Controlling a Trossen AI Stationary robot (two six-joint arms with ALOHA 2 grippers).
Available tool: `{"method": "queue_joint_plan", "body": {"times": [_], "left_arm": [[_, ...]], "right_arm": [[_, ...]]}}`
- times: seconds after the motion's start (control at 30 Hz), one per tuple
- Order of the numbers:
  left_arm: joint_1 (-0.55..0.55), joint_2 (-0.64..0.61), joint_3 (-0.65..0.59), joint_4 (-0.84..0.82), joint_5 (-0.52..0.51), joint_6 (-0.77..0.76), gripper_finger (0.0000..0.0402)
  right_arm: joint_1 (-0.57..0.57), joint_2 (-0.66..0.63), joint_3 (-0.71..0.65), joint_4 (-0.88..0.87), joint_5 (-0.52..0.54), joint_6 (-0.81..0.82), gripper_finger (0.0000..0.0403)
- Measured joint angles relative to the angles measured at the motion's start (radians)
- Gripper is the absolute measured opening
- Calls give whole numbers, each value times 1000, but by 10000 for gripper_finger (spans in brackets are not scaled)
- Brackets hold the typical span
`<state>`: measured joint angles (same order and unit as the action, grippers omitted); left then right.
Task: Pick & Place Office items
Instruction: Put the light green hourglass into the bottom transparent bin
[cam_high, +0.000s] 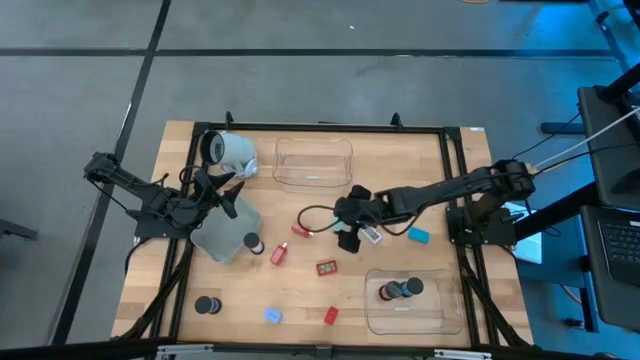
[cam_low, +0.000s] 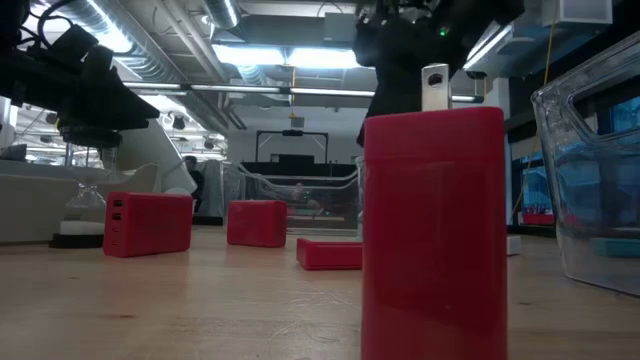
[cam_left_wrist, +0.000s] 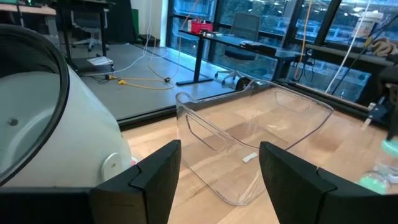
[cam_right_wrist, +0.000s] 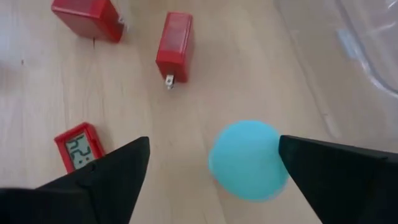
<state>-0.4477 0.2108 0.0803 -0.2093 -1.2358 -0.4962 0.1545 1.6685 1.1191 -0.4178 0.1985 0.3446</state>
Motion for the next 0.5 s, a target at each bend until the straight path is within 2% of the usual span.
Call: {"method": "queue_joint_plan", "body": {"times": [0.2,0.5], "left_arm": [[0,0,0,0,-1,20,214],[0,2,0,0,-1,21,214]], "right_arm": [[-20,11,0,7,33,-39,356],[-4,9,0,15,3,-41,356]]}}
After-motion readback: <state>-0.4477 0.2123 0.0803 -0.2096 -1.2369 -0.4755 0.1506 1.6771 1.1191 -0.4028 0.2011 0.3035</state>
